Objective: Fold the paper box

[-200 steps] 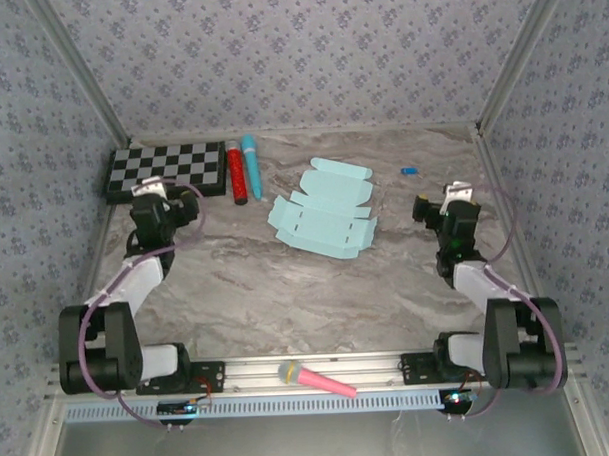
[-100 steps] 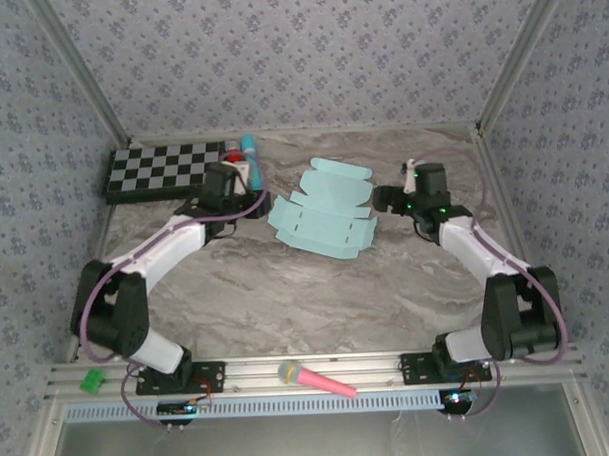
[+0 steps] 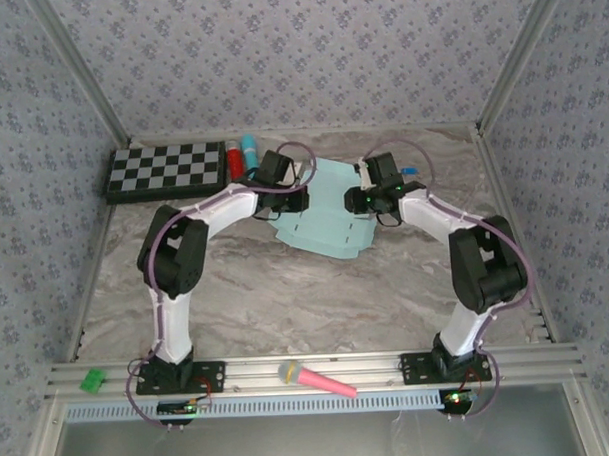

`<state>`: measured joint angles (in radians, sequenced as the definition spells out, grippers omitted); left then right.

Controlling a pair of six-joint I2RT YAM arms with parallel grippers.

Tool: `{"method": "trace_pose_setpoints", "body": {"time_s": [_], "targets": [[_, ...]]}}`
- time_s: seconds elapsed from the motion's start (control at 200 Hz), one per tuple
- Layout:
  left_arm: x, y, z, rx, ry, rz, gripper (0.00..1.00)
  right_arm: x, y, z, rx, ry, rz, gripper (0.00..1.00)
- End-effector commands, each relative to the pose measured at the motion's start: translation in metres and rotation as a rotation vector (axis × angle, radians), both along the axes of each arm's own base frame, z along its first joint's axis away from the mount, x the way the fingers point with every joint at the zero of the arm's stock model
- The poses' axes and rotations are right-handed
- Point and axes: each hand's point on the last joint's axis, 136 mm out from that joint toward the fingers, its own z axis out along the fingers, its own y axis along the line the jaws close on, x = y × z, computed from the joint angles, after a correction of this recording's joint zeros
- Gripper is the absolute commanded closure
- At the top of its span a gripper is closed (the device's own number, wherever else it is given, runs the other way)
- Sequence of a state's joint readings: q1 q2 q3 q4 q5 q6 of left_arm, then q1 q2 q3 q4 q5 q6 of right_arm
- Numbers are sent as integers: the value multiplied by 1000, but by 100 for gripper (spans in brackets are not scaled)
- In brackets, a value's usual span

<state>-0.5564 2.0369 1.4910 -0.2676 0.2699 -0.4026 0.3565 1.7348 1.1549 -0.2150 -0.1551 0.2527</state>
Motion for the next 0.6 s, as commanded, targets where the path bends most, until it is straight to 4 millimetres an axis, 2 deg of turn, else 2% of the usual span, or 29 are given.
{"method": "trace_pose_setpoints", "body": {"time_s": [0.0, 0.175, 0.34, 0.475, 0.595], "targets": [[-3, 1, -15, 31, 66, 3, 100, -13, 11, -15, -2, 91, 28, 76], [-11, 9, -41, 95, 104, 19, 100, -35, 17, -43, -24, 162, 27, 80], [-32, 14, -60, 131, 154, 12, 100, -55, 11, -66, -36, 211, -6, 82], [-56, 15, -72, 154, 197, 1, 100, -59, 2, -73, -70, 207, -28, 82], [-77, 8, -81, 166, 228, -20, 100, -60, -9, -77, -128, 207, -42, 82]]}}
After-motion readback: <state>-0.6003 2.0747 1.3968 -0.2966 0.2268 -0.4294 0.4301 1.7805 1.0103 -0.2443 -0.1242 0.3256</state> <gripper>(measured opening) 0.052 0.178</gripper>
